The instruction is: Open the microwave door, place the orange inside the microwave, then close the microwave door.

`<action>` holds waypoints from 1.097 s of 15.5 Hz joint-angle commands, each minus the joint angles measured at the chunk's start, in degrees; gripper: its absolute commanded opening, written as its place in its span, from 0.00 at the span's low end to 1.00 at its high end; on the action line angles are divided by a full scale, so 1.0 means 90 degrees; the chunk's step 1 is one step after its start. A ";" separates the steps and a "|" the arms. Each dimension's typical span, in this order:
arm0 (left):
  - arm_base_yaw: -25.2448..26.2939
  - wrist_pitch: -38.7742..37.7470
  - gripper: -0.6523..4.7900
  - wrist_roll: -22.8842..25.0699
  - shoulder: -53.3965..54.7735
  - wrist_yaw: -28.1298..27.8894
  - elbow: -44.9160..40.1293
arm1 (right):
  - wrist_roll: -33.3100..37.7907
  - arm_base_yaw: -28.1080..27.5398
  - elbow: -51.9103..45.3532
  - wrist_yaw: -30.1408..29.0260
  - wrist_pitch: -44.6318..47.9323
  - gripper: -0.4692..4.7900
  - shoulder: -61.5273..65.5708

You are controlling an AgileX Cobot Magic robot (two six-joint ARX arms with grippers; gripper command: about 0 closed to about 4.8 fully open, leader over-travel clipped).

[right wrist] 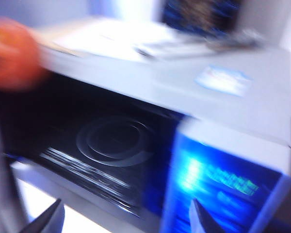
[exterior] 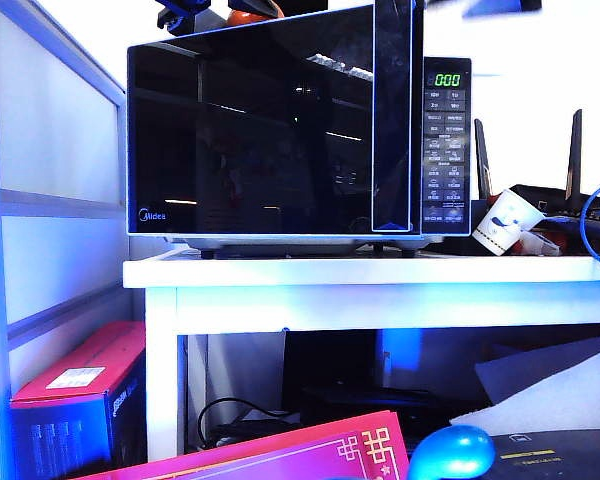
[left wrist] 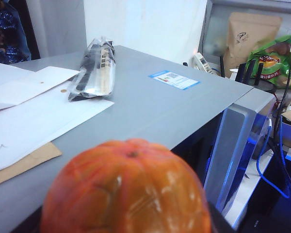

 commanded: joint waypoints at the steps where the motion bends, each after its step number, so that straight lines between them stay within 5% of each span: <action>1: 0.0000 -0.0141 0.46 0.0005 0.0051 -0.0087 -0.0010 | -0.0102 0.0012 0.0029 -0.0019 0.0051 0.73 0.0330; 8: 0.0000 -0.0005 0.46 0.0005 0.0049 -0.0073 -0.0010 | -0.0102 0.0024 0.0032 -0.1707 0.0046 0.73 0.0542; 17: 0.0000 0.0435 0.46 -0.0192 -0.0272 -0.0068 0.0007 | 0.0058 0.0112 0.0032 -0.2752 -0.0002 0.73 0.0539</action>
